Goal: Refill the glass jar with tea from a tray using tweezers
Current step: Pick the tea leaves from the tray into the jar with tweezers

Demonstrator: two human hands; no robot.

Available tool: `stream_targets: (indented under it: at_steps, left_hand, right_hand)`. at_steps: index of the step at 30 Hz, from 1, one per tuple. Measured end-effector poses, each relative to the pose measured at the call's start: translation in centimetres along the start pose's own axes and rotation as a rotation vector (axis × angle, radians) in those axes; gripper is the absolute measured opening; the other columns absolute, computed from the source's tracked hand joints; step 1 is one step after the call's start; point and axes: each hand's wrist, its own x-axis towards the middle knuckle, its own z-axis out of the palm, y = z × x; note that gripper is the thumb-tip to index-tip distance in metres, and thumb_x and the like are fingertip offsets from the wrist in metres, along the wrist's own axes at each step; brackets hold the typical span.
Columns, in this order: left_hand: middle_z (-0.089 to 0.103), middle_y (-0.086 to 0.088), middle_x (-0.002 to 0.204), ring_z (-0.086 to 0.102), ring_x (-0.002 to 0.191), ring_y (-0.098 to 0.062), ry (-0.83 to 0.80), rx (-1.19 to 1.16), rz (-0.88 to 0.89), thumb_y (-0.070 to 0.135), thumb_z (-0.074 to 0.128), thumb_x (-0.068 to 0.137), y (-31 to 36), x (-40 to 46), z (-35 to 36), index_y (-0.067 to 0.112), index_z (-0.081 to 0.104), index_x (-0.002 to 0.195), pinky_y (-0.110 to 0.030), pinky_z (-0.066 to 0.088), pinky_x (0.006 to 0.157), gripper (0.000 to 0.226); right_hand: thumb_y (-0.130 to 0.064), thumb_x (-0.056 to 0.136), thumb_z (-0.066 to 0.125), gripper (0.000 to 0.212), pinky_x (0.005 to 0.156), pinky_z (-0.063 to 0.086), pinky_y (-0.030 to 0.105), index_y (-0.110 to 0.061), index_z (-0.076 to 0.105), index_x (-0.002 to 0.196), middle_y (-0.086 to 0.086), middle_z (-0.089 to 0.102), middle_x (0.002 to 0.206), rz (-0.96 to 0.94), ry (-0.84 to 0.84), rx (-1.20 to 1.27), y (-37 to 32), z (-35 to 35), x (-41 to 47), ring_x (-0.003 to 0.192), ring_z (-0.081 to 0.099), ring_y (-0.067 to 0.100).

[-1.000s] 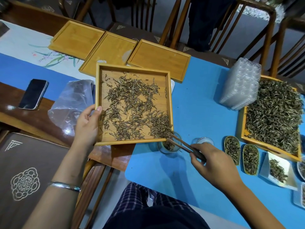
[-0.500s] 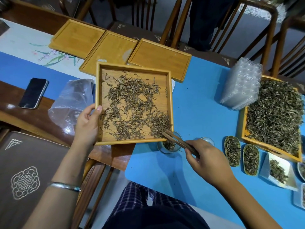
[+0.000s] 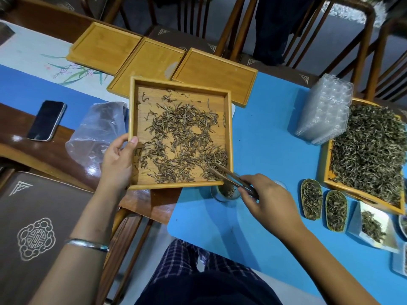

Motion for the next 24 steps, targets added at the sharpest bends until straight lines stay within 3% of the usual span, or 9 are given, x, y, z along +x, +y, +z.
stream_targets:
  at_steps: [5, 11, 16, 19, 24]
  left_hand:
    - [0.069, 0.003, 0.088, 0.064, 0.077, -0.009, 0.006, 0.015, 0.015, 0.030, 0.055, 0.098, -0.5, 0.2, -0.3, 0.013, 0.063, 0.114, -0.028, 0.051, 0.074, 0.025]
    - [0.071, 0.004, 0.091, 0.068, 0.078, -0.007, -0.002, 0.007, 0.005, 0.034, 0.057, 0.096, -0.8, 0.3, -0.6, 0.011, 0.062, 0.122, -0.026, 0.053, 0.071, 0.035]
    - [0.073, 0.006, 0.085, 0.069, 0.071, -0.003, 0.000, -0.004, -0.004, 0.030, 0.055, 0.098, -0.9, 0.4, -0.6, 0.010, 0.061, 0.121, -0.017, 0.054, 0.059, 0.031]
    - [0.074, 0.009, 0.080, 0.070, 0.070, -0.003, -0.015, -0.011, -0.001, 0.028, 0.055, 0.098, -0.9, 0.3, -0.6, 0.016, 0.064, 0.111, -0.017, 0.055, 0.058, 0.020]
    - [0.074, 0.006, 0.083, 0.070, 0.071, -0.003, -0.003, -0.028, -0.006, 0.027, 0.055, 0.098, -0.8, 0.3, -0.5, 0.008, 0.059, 0.122, -0.017, 0.055, 0.059, 0.031]
  right_hand:
    - [-0.033, 0.094, 0.052, 0.025, 0.060, 0.047, 0.034, -0.025, 0.059, 0.117, -0.006, 0.062, 0.097, 0.020, -0.036, -0.064, 0.5, 0.3, -0.1, 0.080, 0.063, 0.020]
    - [-0.035, 0.094, 0.052, 0.025, 0.062, 0.052, 0.037, -0.027, 0.058, 0.116, -0.008, 0.062, 0.099, 0.062, -0.084, -0.090, 1.7, -0.4, -2.0, 0.084, 0.064, 0.017]
    - [-0.029, 0.091, 0.060, 0.025, 0.060, 0.054, 0.040, -0.022, 0.062, 0.114, -0.006, 0.065, 0.096, 0.048, -0.007, -0.030, 1.2, -1.0, -2.0, 0.077, 0.066, 0.017]
    - [-0.031, 0.093, 0.057, 0.024, 0.059, 0.051, 0.037, -0.022, 0.062, 0.115, -0.004, 0.064, 0.095, 0.007, 0.026, -0.059, 0.1, -0.5, -0.6, 0.077, 0.064, 0.020]
    - [-0.030, 0.096, 0.050, 0.026, 0.054, 0.046, 0.036, -0.018, 0.060, 0.116, 0.002, 0.062, 0.093, 0.012, 0.064, -0.171, -0.8, 0.7, 1.1, 0.073, 0.065, 0.029]
